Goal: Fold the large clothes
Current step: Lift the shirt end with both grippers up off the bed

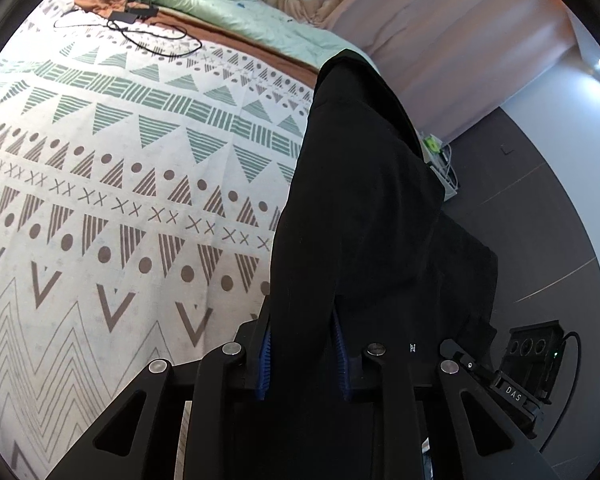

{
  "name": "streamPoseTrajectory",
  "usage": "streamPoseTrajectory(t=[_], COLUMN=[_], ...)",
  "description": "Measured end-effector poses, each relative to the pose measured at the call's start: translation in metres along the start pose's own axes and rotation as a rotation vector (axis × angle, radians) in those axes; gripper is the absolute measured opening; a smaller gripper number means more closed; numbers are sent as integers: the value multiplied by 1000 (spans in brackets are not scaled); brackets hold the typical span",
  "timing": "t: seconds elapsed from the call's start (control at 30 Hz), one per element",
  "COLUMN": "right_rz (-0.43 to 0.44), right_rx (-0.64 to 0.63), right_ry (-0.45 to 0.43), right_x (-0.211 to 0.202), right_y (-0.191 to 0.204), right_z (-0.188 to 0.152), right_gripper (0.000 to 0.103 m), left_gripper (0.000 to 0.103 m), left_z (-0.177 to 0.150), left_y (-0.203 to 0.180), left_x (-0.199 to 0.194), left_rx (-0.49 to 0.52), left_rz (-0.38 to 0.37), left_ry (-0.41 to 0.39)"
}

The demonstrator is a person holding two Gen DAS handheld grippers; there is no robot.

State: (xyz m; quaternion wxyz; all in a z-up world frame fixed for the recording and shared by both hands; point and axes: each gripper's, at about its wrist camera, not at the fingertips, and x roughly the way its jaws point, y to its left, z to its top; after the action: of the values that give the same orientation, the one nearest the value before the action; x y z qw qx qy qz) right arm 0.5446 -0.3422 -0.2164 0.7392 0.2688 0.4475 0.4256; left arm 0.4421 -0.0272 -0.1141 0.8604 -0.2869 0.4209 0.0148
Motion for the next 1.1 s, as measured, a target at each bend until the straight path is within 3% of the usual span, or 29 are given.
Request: streamPoseTrajectory(t=[0.3, 0.6, 1.1], right_rz=[11, -15, -192], right_rx=[-64, -102, -118], right_ry=[-49, -133, -268], right_x=[-50, -123, -274], right_y=[28, 39, 14], right_z=[-17, -32, -35], right_gripper=[17, 17, 17], left_gripper=[26, 26, 26], left_z=[-25, -51, -101], left_y=[-27, -82, -211], left_x=[-45, -65, -19], left_rx=[30, 105, 222], left_rz=[-57, -129, -325], left_ry=[-31, -33, 76])
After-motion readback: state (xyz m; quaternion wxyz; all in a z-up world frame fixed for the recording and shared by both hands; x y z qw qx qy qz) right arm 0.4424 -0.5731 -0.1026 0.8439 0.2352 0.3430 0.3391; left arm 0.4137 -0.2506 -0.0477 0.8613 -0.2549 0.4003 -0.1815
